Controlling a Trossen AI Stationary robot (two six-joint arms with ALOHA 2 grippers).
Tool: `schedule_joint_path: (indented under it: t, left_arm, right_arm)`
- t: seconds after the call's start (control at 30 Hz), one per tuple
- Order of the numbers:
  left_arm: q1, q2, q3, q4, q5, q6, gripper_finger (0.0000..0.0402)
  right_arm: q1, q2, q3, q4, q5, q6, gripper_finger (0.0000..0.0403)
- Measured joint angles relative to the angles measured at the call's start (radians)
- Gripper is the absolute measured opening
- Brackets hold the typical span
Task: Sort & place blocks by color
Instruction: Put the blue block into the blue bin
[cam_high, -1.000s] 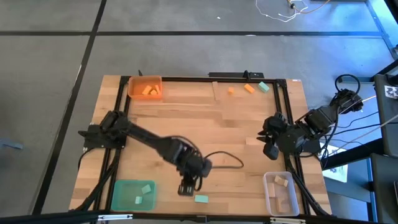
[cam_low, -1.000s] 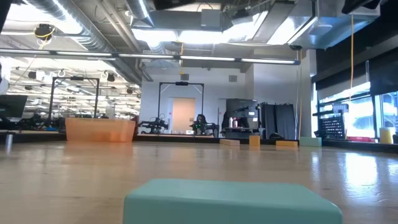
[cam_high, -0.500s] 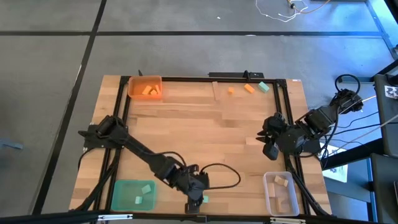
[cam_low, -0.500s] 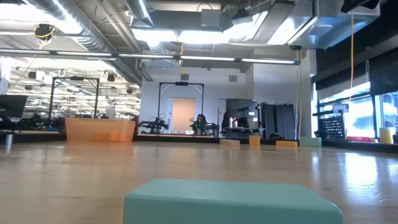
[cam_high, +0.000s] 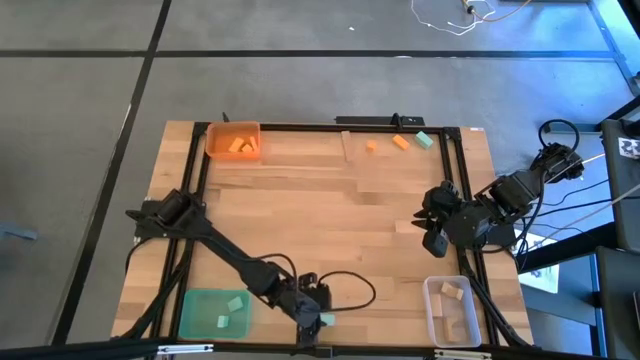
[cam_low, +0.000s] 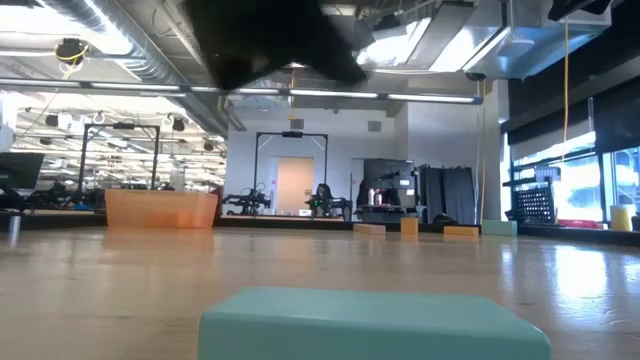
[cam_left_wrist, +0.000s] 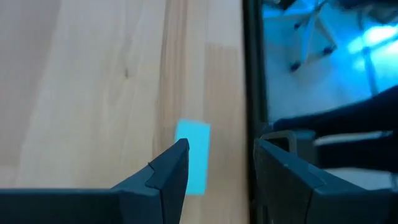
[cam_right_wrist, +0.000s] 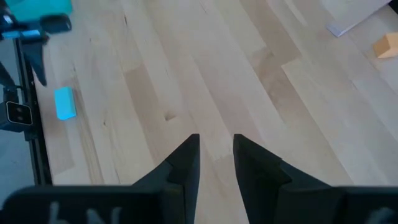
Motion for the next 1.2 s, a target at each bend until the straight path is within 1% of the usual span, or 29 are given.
schedule_joint_path:
  t: [0.17, 0.4, 0.5, 0.6, 0.73, 0.97, 1.17, 1.2]
  left_arm:
    - [-0.001, 0.065, -0.001, 0.032, 0.029, 0.022, 0.0172]
    - [-0.004, 0.134, -0.001, 0.045, 0.009, 0.061, 0.0169]
    - [-0.005, 0.138, -0.002, 0.045, -0.009, 0.064, 0.0168]
    - [-0.005, 0.138, -0.001, 0.04, -0.035, 0.12, 0.0167]
    - [-0.004, 0.138, -0.001, 0.041, -0.037, 0.14, 0.0167]
    - [-0.003, 0.133, 0.011, 0.047, -0.03, 0.09, 0.0167]
    - [0.018, 0.129, 0.047, 0.051, -0.037, -0.038, 0.0167]
    - [0.021, 0.129, 0.05, 0.052, -0.02, -0.052, 0.0167]
  right_arm:
    - [0.0, 0.0, 0.0, 0.001, 0.0, 0.0, 0.0097]
    - [0.0, 0.0, 0.0, 0.002, 0.0, 0.0, 0.0097]
    - [0.0, 0.0, 0.0, 0.002, 0.0, 0.0, 0.0097]
    - [0.0, 0.0, 0.0, 0.002, 0.0, 0.0, 0.0097]
    - [0.0, 0.0, 0.0, 0.002, 0.0, 0.0, 0.0097]
    - [0.0, 0.0, 0.0, 0.003, 0.0, 0.0, 0.0097]
    - [0.0, 0.0, 0.0, 0.003, 0.0, 0.0, 0.0097]
    - [0.0, 0.0, 0.0, 0.003, 0.0, 0.0, 0.0097]
